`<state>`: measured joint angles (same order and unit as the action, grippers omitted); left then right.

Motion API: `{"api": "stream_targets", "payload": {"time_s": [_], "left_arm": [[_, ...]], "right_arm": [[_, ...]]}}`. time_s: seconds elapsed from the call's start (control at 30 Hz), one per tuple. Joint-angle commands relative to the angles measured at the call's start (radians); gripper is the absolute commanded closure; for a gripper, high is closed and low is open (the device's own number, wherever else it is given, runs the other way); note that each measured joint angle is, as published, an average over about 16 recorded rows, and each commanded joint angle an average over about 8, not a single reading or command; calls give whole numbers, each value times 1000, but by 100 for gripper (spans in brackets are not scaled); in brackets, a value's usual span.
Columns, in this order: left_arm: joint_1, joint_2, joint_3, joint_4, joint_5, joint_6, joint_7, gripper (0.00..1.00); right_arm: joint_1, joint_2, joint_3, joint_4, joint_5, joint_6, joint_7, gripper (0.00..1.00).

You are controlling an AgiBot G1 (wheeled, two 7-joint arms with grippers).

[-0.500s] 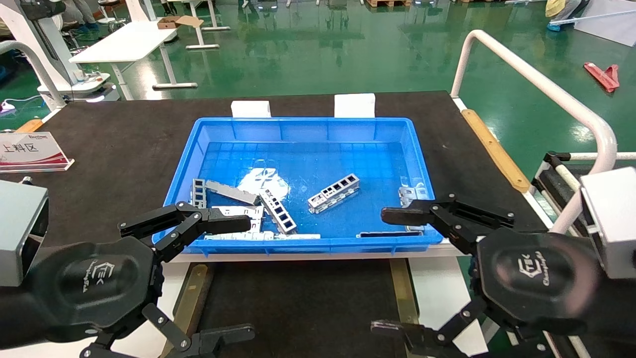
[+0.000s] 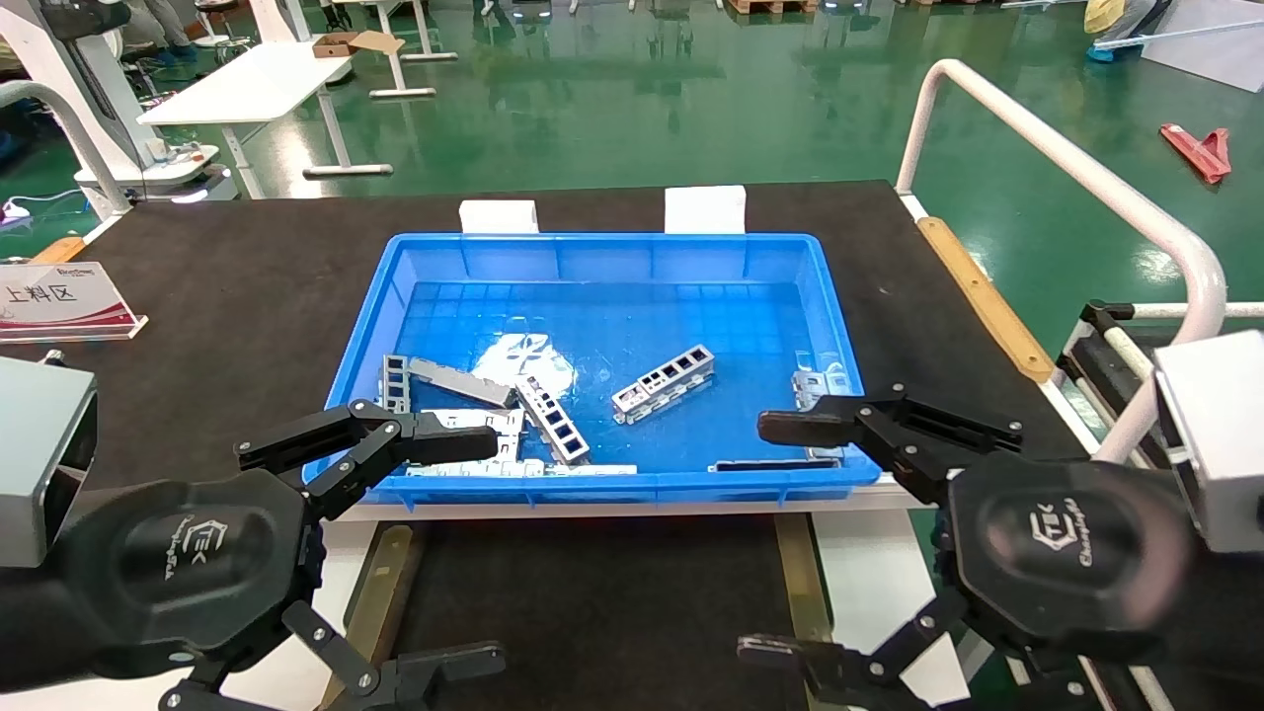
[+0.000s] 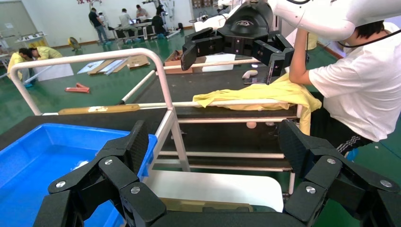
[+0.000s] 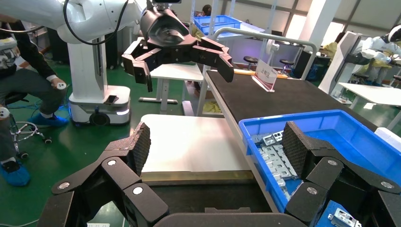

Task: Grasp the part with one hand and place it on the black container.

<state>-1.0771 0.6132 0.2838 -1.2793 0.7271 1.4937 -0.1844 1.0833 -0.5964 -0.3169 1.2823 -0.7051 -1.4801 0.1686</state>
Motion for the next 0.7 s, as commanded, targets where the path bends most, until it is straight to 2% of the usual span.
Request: {"api": "stream_targets", "payload": {"time_s": [0.03,0.7], "left_arm": [[0,0,0,0,0,0,0,0],[0,-1,1,0,-1,-1,1,0]], "right_arm": [[0,-1,2,0,-1,-1,1,0],[-5,-8,20,1,-14,-8,10,0]]}}
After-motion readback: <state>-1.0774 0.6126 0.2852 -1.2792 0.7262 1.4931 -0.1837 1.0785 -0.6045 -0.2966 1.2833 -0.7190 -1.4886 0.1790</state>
